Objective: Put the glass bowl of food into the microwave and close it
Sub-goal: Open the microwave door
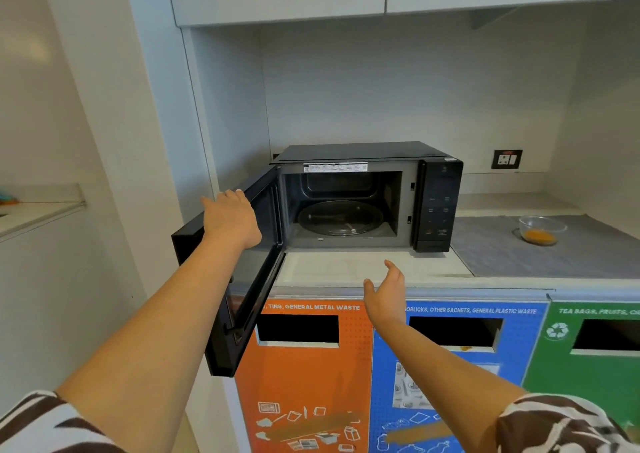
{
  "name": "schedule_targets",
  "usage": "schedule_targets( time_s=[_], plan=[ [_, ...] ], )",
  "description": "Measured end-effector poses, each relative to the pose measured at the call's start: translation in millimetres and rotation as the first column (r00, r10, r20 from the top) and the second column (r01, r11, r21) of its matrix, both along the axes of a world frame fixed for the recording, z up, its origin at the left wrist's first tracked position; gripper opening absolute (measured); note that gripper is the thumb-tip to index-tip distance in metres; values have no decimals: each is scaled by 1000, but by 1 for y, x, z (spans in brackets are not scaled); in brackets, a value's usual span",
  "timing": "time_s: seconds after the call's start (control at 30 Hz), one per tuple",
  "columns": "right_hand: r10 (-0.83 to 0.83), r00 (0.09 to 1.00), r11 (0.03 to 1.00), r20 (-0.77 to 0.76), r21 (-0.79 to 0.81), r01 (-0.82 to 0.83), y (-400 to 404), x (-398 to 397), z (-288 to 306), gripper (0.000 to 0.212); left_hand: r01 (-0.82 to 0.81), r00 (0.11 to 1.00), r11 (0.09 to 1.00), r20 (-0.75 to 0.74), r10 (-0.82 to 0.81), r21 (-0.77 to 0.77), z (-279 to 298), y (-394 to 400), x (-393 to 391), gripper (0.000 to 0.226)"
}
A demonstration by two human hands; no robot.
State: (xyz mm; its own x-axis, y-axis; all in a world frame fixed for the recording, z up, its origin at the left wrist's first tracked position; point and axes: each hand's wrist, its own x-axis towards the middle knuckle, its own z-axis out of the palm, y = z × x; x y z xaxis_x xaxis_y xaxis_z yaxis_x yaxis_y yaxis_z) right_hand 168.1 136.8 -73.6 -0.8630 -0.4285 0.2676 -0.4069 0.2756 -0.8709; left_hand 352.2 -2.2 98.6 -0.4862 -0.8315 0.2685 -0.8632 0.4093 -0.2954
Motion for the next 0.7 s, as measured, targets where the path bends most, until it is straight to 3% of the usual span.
schedule_targets(
  time_s=[0.3,0.43,0.57,0.7],
  plan=[
    [-41,999,999,10,-1,41,12,-18,-4,54,-83,995,996,-58,81,-41,-6,1,-16,88],
    [-23,1000,1000,9,-19,23,17,-20,-6,55,1,967,1000,-254,-4,-11,-10,10,-33,86],
    [-3,1000,1000,7,-29,4,23,-22,-7,55,253,821,953,-485,-302,-165,-27,28,-64,58],
    [-31,1000,999,3,-13,31,33,-40,-7,54,424,664,906,-674,-323,-17,-59,51,-108,43]
  ],
)
